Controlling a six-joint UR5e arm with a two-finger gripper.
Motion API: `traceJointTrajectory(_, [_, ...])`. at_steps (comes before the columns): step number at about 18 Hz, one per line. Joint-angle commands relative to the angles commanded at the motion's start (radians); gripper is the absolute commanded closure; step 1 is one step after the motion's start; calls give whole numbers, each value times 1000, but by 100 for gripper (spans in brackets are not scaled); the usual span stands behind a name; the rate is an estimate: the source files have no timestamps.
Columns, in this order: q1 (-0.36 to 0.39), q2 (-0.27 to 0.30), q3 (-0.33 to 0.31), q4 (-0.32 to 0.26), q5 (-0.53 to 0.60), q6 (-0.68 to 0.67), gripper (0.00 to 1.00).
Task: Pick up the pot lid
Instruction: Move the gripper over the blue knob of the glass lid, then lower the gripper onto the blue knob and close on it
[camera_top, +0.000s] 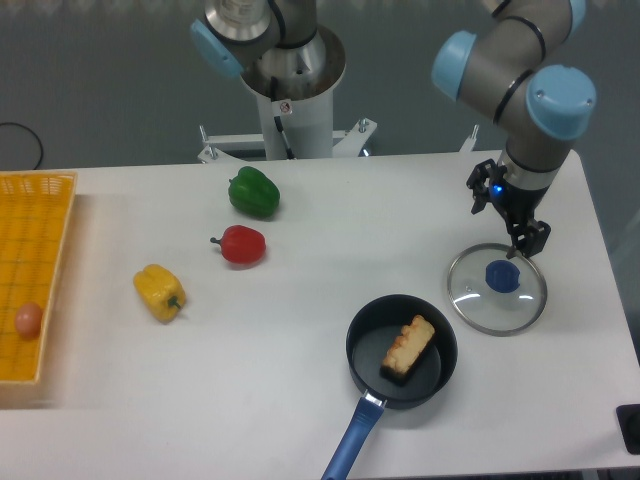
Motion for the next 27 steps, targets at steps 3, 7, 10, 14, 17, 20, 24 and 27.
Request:
traceJointTrajectory(3, [0,-23,-2,3,3,14,0])
traceJointTrajectory(7, [-11,-74,43,5,5,49,0])
traceJointTrajectory(10, [-11,-97,81,8,5,52,0])
traceJointTrajectory(14, [-11,-111,91,38,5,71,0])
traceJointTrajectory(17, [-12,-118,89,46,5,69,0])
traceJointTrajectory(20, [-15,-126,80,58,5,66,0])
traceJointTrajectory(24, [-20,-147,77,68,5,69,0])
traceJointTrajectory(27, [-20,-152,77,68,6,68,0])
